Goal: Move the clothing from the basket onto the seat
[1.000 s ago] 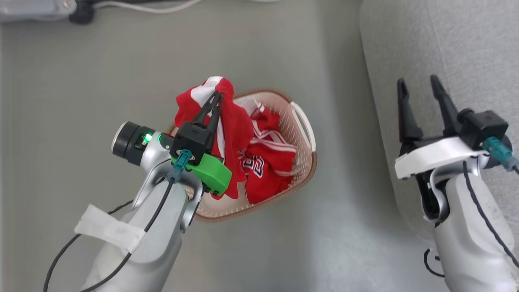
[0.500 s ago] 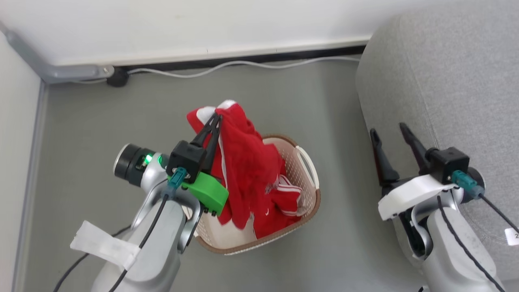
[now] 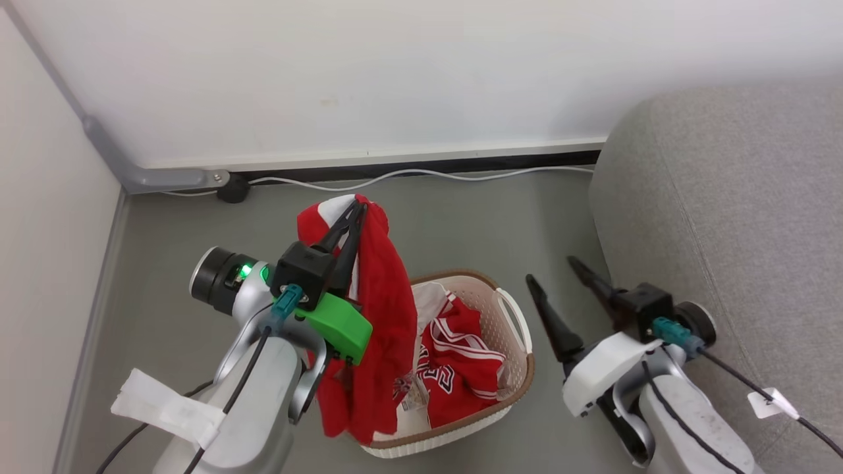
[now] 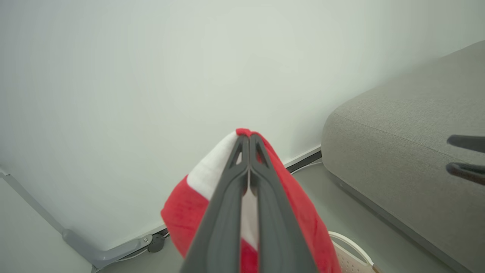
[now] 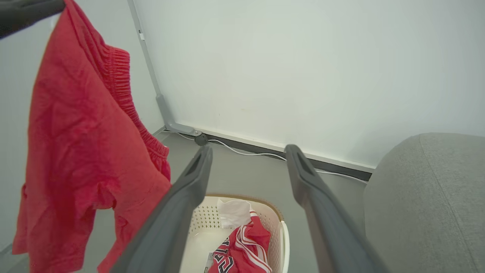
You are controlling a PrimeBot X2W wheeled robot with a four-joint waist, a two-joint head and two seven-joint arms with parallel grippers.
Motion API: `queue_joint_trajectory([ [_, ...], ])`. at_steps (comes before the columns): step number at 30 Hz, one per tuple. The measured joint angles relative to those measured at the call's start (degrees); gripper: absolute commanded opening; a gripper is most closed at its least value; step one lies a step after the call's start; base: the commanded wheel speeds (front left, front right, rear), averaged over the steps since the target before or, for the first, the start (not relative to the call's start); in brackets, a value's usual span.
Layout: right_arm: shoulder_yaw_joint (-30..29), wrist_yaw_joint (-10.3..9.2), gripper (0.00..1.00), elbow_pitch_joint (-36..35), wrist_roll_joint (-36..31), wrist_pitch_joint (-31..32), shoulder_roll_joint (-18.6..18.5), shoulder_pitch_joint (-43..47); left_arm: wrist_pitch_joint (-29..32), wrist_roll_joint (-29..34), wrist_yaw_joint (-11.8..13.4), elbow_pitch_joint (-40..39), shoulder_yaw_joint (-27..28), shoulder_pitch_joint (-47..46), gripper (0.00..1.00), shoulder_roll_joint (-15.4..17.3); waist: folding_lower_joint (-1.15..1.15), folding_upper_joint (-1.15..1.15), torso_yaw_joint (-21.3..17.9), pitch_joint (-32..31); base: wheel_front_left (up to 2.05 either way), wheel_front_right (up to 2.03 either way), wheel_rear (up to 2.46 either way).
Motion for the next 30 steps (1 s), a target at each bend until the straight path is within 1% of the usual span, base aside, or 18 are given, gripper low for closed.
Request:
queue_joint_trajectory([
  [4,3.9,0.01,1.0,1.1,0.0,0.0,0.0,-0.4,0.2,0.0,-0.1,-1.2,-0.1,-0.2,0.0,0.0,0.0,0.0,1.0,-0.7,0.0,0.0,0.0],
  [6,7.6,0.01,1.0,2.1,0.0,0.0,-0.1,-1.2,0.3,0.0,-0.1,-1.7,0.0,-0.4,0.0,0.0,0.0,0.0,1.4,-0.9,0.0,0.0,0.0],
  [7,7.6,0.01,1.0,2.1,0.0,0.0,-0.1,-1.2,0.3,0.0,-0.1,-1.7,0.0,-0.4,0.0,0.0,0.0,0.0,1.4,-0.9,0.0,0.0,0.0],
  [10,12.6,0.07,1.0,3.2,0.1,0.6,0.0,-3.1,0.8,0.0,-0.5,-2.7,-0.2,-1.0,0.0,0.0,0.0,0.0,1.7,-1.1,0.0,0.0,0.0],
  [13,15.9,0.07,1.0,4.7,0.2,1.4,-0.1,-5.1,0.8,0.0,-0.7,-3.5,-0.9,-1.8,0.0,0.0,0.0,0.0,2.0,-1.1,0.0,0.0,0.0],
  [16,17.2,0.07,1.0,6.2,0.3,1.6,-0.8,-6.9,1.4,0.0,-2.0,-4.1,-2.6,-2.4,0.0,-0.2,0.0,0.0,2.6,-1.2,0.0,0.0,0.0],
  [20,19.2,0.07,1.0,8.1,0.8,2.0,-1.6,-8.9,2.0,-0.3,-2.3,-4.9,-4.0,-2.6,0.0,-0.4,0.0,0.0,3.5,-1.3,0.0,0.0,0.0],
  [26,22.0,0.07,1.0,11.0,3.3,2.0,-1.0,-10.2,2.8,-0.7,-3.0,-6.1,-6.1,-3.0,0.0,-0.5,0.0,0.0,5.1,-1.5,0.0,0.0,0.0],
  [30,23.9,0.07,1.0,12.6,4.6,2.0,-0.8,-11.2,3.2,-0.7,-3.1,-7.0,-6.9,-3.3,0.0,-0.6,0.0,0.0,6.2,-1.6,0.0,0.0,0.0],
])
